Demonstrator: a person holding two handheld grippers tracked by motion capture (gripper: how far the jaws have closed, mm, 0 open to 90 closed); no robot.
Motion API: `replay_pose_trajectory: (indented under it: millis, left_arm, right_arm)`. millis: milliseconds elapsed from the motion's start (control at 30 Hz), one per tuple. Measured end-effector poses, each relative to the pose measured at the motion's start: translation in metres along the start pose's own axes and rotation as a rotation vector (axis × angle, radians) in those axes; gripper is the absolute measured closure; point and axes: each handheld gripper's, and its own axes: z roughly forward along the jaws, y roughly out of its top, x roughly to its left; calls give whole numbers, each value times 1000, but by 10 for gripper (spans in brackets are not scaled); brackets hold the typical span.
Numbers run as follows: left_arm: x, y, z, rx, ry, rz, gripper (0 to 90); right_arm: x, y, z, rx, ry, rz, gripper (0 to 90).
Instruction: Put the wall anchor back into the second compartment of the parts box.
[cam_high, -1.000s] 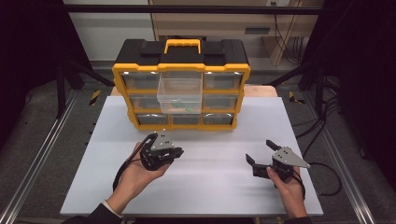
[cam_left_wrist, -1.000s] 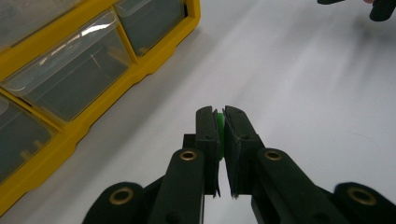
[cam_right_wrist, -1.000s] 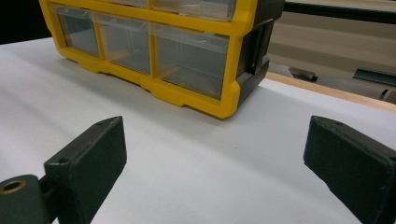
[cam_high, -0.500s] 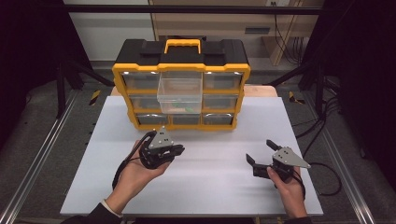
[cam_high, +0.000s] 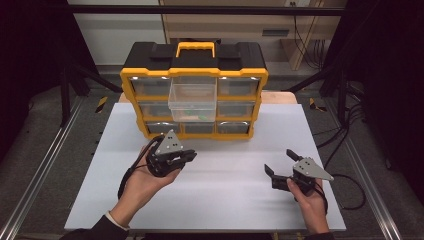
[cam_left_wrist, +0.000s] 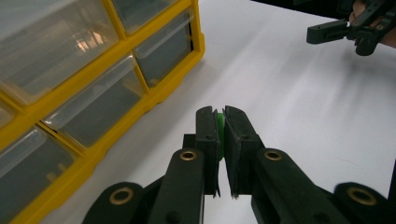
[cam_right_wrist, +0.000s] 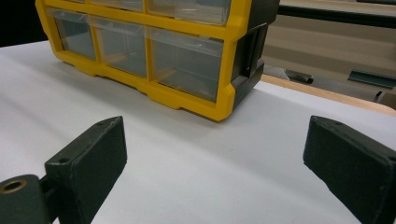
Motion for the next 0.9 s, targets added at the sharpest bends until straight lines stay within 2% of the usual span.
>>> replay_pose_trajectory:
  millis: [300, 433, 633, 700, 733, 900]
  left_arm:
    - [4, 12, -7, -10, 14, 13, 844]
    - [4, 22, -15, -22, 17, 33, 844]
    - [5, 47, -32, -55, 24, 74, 844]
    - [4, 50, -35, -60, 25, 82, 844]
    - [4, 58, -39, -71, 32, 92, 844]
    - [5, 72, -48, -92, 47, 105, 844]
  right_arm:
    - [1, -1, 1, 7, 0, 0, 64]
    - [1, -1, 1, 6, 0, -2, 64]
    - [1, 0, 1, 4, 1, 0, 64]
    - [1, 0, 1, 3, 1, -1, 64]
    - [1, 0, 1, 2, 0, -2, 64]
    - [1, 0, 1, 2, 3, -4, 64]
